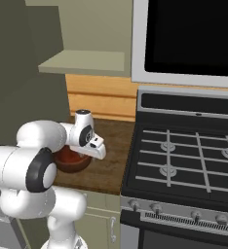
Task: Pick up the bowls on the counter and stack them on top of one another in the open cabinet. Place the smaller bowl on top of the larger bowl.
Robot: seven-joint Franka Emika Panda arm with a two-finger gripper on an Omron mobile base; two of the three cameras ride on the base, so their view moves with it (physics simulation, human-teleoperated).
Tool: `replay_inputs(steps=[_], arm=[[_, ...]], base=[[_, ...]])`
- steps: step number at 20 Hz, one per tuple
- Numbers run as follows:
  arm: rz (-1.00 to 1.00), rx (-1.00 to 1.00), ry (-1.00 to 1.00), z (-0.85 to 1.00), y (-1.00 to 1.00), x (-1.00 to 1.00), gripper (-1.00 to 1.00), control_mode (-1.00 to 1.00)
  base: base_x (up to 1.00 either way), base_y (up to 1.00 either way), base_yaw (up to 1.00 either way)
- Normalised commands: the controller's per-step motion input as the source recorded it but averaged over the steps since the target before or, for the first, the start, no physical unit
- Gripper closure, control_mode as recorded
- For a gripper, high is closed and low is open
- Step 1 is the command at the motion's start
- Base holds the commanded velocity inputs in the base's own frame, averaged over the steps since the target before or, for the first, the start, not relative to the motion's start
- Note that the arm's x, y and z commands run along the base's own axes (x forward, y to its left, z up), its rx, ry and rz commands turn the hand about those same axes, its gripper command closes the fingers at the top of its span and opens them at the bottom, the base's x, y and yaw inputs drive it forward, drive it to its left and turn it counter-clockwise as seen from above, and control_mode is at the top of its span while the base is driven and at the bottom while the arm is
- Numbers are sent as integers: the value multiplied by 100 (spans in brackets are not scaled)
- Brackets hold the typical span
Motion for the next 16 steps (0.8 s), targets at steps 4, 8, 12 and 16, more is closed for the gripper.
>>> replay_inputs(steps=[4, 8, 12, 16], arm=[[0, 0, 0, 0, 0, -9, 100, -100], [-2, 0, -6, 2, 0, -12, 100, -100], [-8, 3, -28, 44, 0, -53, 100, -100], [-15, 8, -40, 85, -13, -61, 100, -100]], base=[[0, 0, 0], [0, 0, 0], [0, 0, 0], [0, 0, 0]])
